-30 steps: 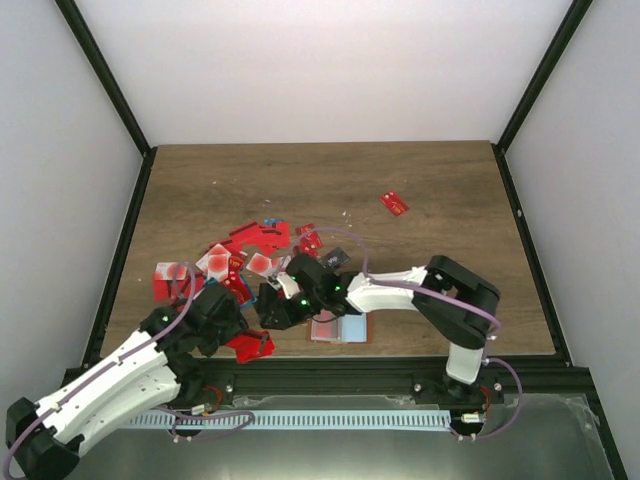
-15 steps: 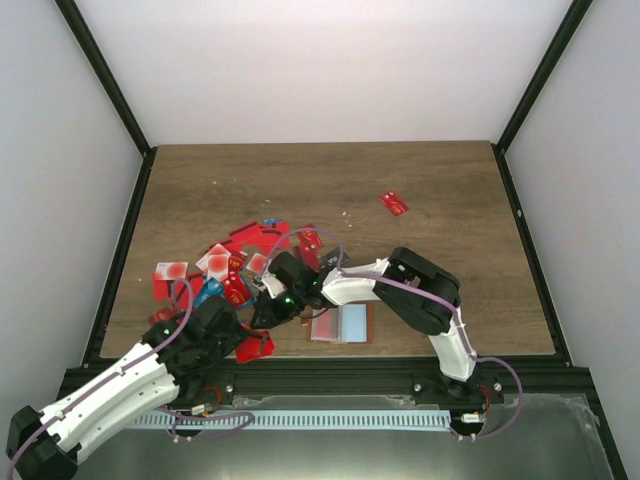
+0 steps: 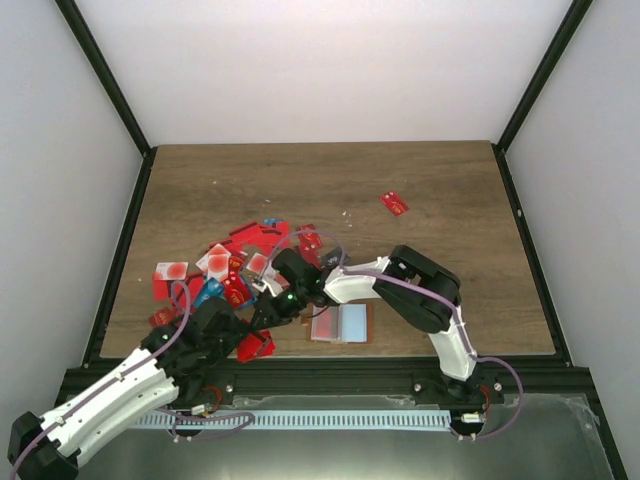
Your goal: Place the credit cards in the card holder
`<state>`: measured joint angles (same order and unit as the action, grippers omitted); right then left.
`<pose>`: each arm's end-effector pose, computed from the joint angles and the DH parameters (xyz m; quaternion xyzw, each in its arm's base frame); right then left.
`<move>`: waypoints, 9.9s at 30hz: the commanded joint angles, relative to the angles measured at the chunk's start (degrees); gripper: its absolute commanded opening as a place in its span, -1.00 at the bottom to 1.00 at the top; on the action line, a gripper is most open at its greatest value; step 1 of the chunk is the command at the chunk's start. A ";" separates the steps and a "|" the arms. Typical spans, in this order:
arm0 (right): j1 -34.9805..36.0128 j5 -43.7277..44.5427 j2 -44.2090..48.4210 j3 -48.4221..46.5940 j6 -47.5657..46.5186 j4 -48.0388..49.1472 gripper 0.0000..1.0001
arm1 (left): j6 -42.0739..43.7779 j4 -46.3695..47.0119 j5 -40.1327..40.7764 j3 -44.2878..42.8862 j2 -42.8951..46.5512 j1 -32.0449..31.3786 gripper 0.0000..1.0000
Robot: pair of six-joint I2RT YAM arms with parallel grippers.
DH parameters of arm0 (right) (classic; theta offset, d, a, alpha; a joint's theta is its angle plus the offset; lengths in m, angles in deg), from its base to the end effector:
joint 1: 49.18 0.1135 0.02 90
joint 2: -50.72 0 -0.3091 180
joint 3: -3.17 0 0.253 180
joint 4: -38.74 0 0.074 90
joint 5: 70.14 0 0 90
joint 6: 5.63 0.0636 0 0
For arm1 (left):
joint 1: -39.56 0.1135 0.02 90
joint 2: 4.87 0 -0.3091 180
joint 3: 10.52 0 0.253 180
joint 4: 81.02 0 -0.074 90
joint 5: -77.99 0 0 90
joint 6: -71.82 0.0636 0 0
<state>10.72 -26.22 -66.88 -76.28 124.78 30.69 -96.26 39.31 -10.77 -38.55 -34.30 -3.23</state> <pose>0.1830 0.4070 0.1459 0.2884 -0.8168 -0.4962 0.0589 0.0525 -0.0467 0.1388 -0.2961 0.9219 -0.2121 0.1324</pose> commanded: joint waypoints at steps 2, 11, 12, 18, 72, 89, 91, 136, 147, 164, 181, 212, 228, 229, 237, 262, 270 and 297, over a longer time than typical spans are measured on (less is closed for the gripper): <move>1.36 -0.82 -0.18 -0.89 0.40 -0.04 -0.35 | -0.01 5.77 -1.67 5.27 1.20 -0.25 0.08; 1.20 17.17 8.77 5.64 -2.66 -10.56 -0.31 | 6.36 11.90 -7.47 6.13 -4.03 -0.33 0.07; 1.19 17.63 9.77 6.89 -2.17 -10.45 -0.31 | 6.44 11.94 -8.12 6.13 -4.13 -0.35 0.07; 1.18 18.16 15.46 13.72 0.08 -9.37 -0.29 | 5.29 12.52 -10.28 6.04 -2.45 -1.03 0.06; -16.61 12.93 28.67 27.53 -2.28 -6.60 -0.18 | 32.79 19.28 0.08 -18.67 -36.55 2.10 0.20; -14.19 8.64 8.10 -2.81 -2.21 -6.63 -0.16 | 33.35 9.75 12.63 -22.21 -34.91 23.86 0.45; -13.26 7.50 4.83 -7.38 -2.09 -6.64 -0.16 | 30.98 10.39 14.43 -19.88 -32.41 25.99 0.45; -17.76 7.19 3.47 -10.36 -3.92 -9.92 -0.17 | 27.79 21.15 3.72 -21.32 -40.01 13.68 0.47; -9.99 5.28 -2.50 -17.40 -5.32 -10.59 -0.16 | 25.83 12.23 7.72 -14.58 -29.13 16.48 0.54; -9.41 6.26 -17.14 -34.38 3.63 -8.56 -0.07 | 39.35 20.84 11.49 -18.40 -35.90 33.07 0.22; -10.13 13.36 -25.20 -44.12 7.74 -12.34 -0.08 | 44.47 30.11 8.23 -18.17 -46.31 39.85 -0.24; -10.44 -1.68 -29.56 -46.51 23.66 -5.01 -0.17 | 45.63 35.31 3.12 -15.74 -53.09 39.99 -0.29; -10.57 5.60 -25.15 -45.92 15.74 -12.76 -0.21 | 46.38 36.20 0.34 -15.41 -52.75 39.97 -0.35; -10.71 7.11 -24.32 -45.33 14.92 -13.34 -0.21 | 46.42 36.20 0.35 -15.40 -52.70 39.97 -0.35; -10.98 13.45 -23.25 -47.10 11.92 -17.48 -0.21 | 45.81 36.10 -1.18 -15.45 -52.61 39.97 -0.36; -8.47 4.23 -28.30 -46.53 19.94 -13.41 -0.29 | 43.64 36.59 -3.05 -13.14 -50.32 39.59 -0.39; -8.99 5.01 -28.29 -45.89 18.86 -13.81 -0.30 | 44.11 26.83 3.50 -16.49 -40.50 39.38 -0.34; -9.58 9.12 -26.80 -42.32 11.40 -16.71 -0.30 | 28.22 14.66 9.49 -12.59 -31.39 33.77 -0.82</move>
<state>1.43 -19.75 -93.96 -120.89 137.80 18.25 -66.84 53.36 -2.77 -52.19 -65.27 30.71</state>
